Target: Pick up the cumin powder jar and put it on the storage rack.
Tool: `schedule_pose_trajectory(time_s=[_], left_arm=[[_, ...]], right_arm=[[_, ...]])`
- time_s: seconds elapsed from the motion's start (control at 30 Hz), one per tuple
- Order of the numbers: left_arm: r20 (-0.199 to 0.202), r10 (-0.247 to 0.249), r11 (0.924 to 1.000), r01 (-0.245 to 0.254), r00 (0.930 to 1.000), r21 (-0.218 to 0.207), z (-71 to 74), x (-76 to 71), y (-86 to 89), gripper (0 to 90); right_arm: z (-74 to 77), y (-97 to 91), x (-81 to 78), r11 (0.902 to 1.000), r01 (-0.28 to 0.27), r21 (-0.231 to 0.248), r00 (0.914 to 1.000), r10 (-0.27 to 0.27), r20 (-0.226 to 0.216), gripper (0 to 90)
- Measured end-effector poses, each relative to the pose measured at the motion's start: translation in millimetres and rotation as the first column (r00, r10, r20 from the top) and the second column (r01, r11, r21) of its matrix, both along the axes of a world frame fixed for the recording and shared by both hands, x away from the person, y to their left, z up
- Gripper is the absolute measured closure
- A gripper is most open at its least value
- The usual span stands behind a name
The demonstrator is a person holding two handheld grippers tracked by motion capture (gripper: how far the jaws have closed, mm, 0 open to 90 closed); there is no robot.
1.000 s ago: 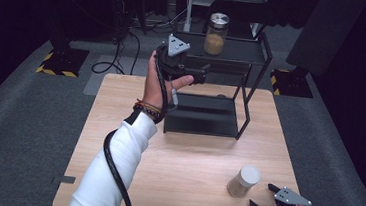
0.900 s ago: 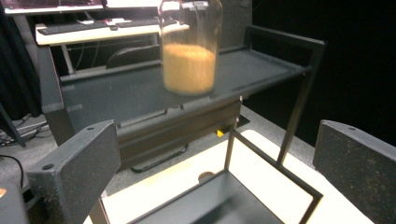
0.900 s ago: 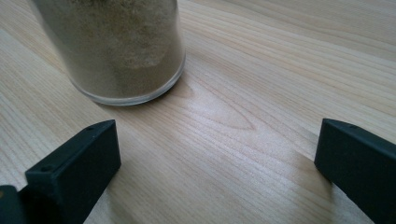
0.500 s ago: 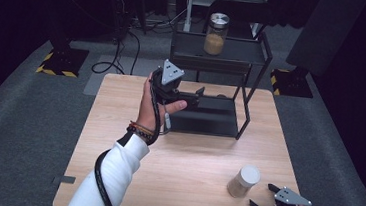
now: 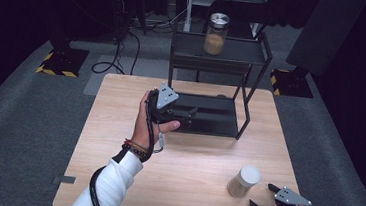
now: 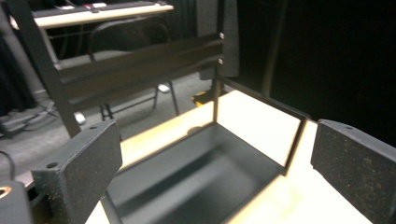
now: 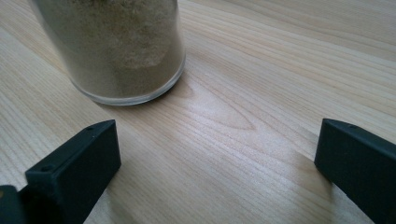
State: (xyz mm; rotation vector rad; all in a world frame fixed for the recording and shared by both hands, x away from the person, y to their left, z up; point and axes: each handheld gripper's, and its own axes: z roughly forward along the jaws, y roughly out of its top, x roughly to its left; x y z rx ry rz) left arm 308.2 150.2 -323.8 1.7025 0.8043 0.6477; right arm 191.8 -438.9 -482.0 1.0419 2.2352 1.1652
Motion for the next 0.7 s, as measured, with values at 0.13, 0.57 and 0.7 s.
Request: schedule_pose_trajectory(time_s=[0.13,0.57,0.7], left_arm=[[-0.005,0.005,1.0,-0.005,1.0,-0.004,-11.8,-5.6,2.6,2.4],[-0.035,-0.015,0.9999,0.015,0.9993,0.006,-44.6,-22.2,9.9,3.6],[-0.038,-0.011,0.9999,0.011,0.9992,0.006,-53.6,-28.5,12.1,3.6]], right_arm=[[0.0,-0.1,0.2,1.0,-0.001,0.0,1.0,0.001,0.0,0.0],[-0.1,-0.1,-0.2,1.0,-0.001,0.0,1.0,0.001,0.001,0.0],[-0.1,-0.1,-0.2,1.0,-0.001,0.0,1.0,0.001,0.001,0.0]])
